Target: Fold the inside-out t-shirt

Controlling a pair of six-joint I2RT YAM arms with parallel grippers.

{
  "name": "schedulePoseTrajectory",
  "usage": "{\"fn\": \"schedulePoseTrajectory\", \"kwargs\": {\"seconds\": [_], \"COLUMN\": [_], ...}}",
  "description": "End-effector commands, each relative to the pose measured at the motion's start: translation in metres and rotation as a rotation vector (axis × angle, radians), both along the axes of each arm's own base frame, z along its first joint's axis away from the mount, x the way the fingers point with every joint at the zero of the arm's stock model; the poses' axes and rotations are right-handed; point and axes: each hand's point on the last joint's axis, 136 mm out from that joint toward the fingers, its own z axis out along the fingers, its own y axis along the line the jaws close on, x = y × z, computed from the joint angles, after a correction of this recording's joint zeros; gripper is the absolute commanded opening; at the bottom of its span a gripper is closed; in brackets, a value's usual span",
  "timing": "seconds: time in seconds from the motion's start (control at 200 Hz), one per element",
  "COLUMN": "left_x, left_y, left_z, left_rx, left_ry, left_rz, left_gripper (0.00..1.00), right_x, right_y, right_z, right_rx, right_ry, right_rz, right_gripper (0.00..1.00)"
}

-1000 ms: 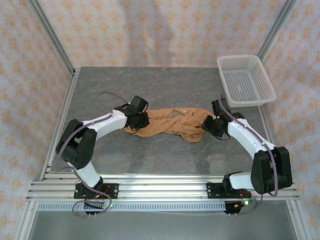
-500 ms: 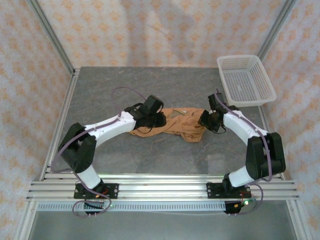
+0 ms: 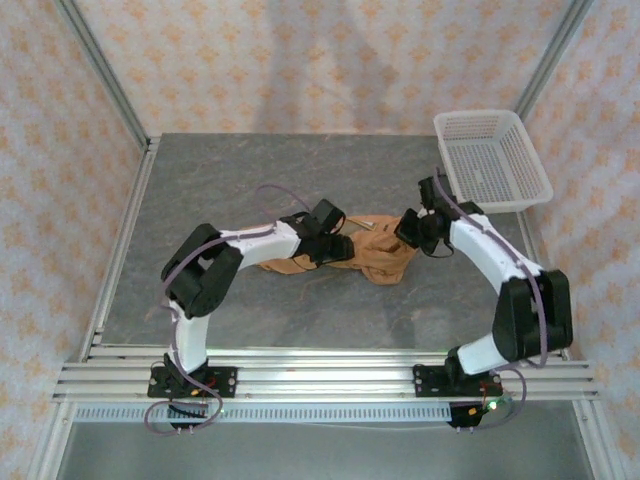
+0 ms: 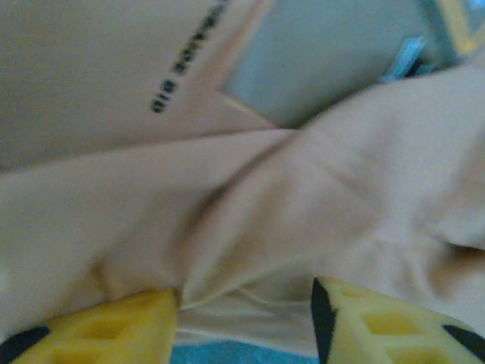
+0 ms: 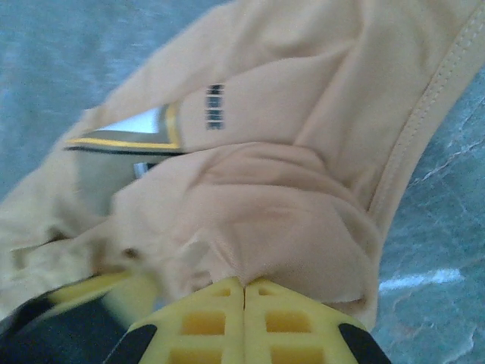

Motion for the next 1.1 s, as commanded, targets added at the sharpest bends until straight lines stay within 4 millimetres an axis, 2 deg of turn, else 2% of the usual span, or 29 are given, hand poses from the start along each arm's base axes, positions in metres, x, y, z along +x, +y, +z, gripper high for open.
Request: {"fn": "schedulePoseTrajectory", "kwargs": {"seconds": [0.0, 0.15, 0.215, 0.235, 0.285, 0.365, 0.42, 0.45, 0.525, 0.56, 0.57, 0.62, 0.751, 0.926, 1.016, 1.096], "left_x": [0.006, -0.002, -0.006, -0.008, -0.01, -0.011, -0.01, -0.009, -0.005, -0.004, -0.002, 0.002, 0.006, 0.004, -0.001, -0.004], "left_y": [0.031, 0.079, 0.092, 0.095, 0.098, 0.099, 0.098, 0.097, 0.092, 0.092, 0.09, 0.088, 0.088, 0.107, 0.128, 0.147], "left_z": [-0.031, -0.057, -0.063, -0.065, -0.066, -0.065, -0.06, -0.056, -0.038, -0.033, -0.023, -0.004, 0.042, 0.089, 0.099, 0.097], "left_rx": [0.033, 0.057, 0.074, 0.081, 0.088, 0.089, 0.081, 0.074, 0.057, 0.061, 0.049, 0.039, 0.008, -0.055, -0.031, -0.029], "left_ry": [0.082, 0.156, 0.176, 0.183, 0.189, 0.188, 0.179, 0.17, 0.129, 0.117, 0.096, 0.056, -0.015, -0.079, -0.098, -0.094], "left_rz": [0.076, 0.18, 0.194, 0.195, 0.192, 0.189, 0.192, 0.193, 0.184, 0.179, 0.175, 0.166, 0.148, 0.189, 0.223, 0.265], "left_gripper": [0.45, 0.41, 0.4, 0.4, 0.38, 0.37, 0.37, 0.37, 0.39, 0.39, 0.39, 0.39, 0.36, 0.12, 0.09, 0.09], "right_x": [-0.007, -0.012, -0.009, -0.012, -0.01, -0.004, 0.0, 0.003, 0.007, 0.007, 0.007, 0.005, 0.0, 0.0, -0.001, -0.004], "right_y": [0.006, 0.0, -0.004, -0.006, -0.009, -0.017, -0.028, -0.033, -0.031, -0.026, -0.023, -0.007, 0.052, 0.113, 0.134, 0.151], "right_z": [0.06, 0.116, 0.126, 0.137, 0.141, 0.133, 0.116, 0.103, 0.081, 0.073, 0.072, 0.062, 0.038, 0.013, 0.009, 0.005], "right_rx": [0.082, 0.168, 0.202, 0.215, 0.23, 0.225, 0.186, 0.152, 0.133, 0.117, 0.114, 0.094, 0.103, 0.128, 0.102, 0.071], "right_ry": [-0.102, -0.231, -0.256, -0.288, -0.3, -0.296, -0.269, -0.238, -0.201, -0.182, -0.179, -0.155, -0.113, -0.07, -0.065, -0.052], "right_rz": [0.012, -0.022, -0.043, -0.047, -0.061, -0.091, -0.133, -0.152, -0.136, -0.112, -0.102, -0.048, 0.095, 0.18, 0.21, 0.243], "right_gripper": [0.0, 0.0, 0.0, 0.0, 0.0, 0.0, 0.0, 0.04, 0.09, 0.14, 0.15, 0.24, 0.4, 0.42, 0.42, 0.44]}}
